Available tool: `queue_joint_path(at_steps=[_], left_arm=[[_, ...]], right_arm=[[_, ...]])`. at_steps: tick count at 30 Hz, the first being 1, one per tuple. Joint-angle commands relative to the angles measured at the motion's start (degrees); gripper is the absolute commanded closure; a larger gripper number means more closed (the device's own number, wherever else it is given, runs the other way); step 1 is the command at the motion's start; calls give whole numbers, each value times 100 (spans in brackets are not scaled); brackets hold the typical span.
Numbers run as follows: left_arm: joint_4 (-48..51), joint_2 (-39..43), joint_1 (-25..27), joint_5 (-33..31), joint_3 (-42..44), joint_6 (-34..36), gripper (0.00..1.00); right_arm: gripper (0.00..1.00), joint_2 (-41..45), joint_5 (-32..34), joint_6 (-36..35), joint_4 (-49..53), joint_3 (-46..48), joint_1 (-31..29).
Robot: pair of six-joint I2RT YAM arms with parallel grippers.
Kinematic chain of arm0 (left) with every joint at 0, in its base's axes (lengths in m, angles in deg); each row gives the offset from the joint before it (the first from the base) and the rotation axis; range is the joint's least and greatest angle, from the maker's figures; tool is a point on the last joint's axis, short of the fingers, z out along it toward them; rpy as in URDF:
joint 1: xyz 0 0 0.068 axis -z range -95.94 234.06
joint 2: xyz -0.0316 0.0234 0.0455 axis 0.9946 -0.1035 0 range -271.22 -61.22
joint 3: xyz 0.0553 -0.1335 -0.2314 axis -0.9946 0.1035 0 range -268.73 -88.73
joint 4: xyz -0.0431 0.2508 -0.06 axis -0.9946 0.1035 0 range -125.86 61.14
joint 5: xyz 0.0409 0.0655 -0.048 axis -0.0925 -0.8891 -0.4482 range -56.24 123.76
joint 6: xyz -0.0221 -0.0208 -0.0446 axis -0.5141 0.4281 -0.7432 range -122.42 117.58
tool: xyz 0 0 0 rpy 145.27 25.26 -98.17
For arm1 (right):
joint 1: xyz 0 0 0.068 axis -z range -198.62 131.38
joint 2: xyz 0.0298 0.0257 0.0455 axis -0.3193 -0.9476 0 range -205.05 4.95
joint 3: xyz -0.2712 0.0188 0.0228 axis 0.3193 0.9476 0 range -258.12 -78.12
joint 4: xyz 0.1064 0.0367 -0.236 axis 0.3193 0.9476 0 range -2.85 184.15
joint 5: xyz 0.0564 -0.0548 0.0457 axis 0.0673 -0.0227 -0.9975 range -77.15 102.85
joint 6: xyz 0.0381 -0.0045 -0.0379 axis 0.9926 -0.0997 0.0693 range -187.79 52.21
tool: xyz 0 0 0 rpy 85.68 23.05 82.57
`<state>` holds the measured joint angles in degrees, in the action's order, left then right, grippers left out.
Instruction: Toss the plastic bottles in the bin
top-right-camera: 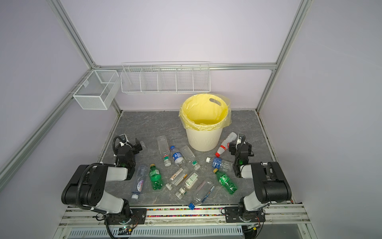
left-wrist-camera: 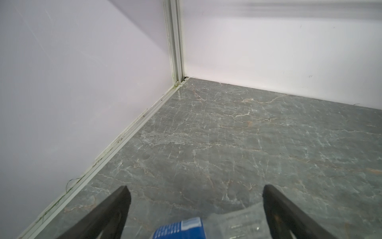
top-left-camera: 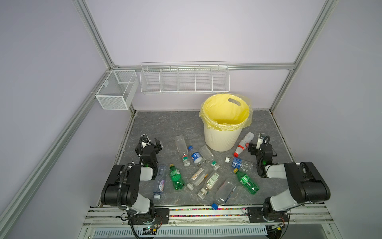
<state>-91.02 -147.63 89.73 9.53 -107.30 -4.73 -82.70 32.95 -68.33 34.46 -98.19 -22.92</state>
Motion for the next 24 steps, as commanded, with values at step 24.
queue_joint_path(at_steps=[24], left_arm=[[4348,2920,592,417,-1381,-2088,1]], right_arm=[[11,2534,398,565,5070,-1695,-394]])
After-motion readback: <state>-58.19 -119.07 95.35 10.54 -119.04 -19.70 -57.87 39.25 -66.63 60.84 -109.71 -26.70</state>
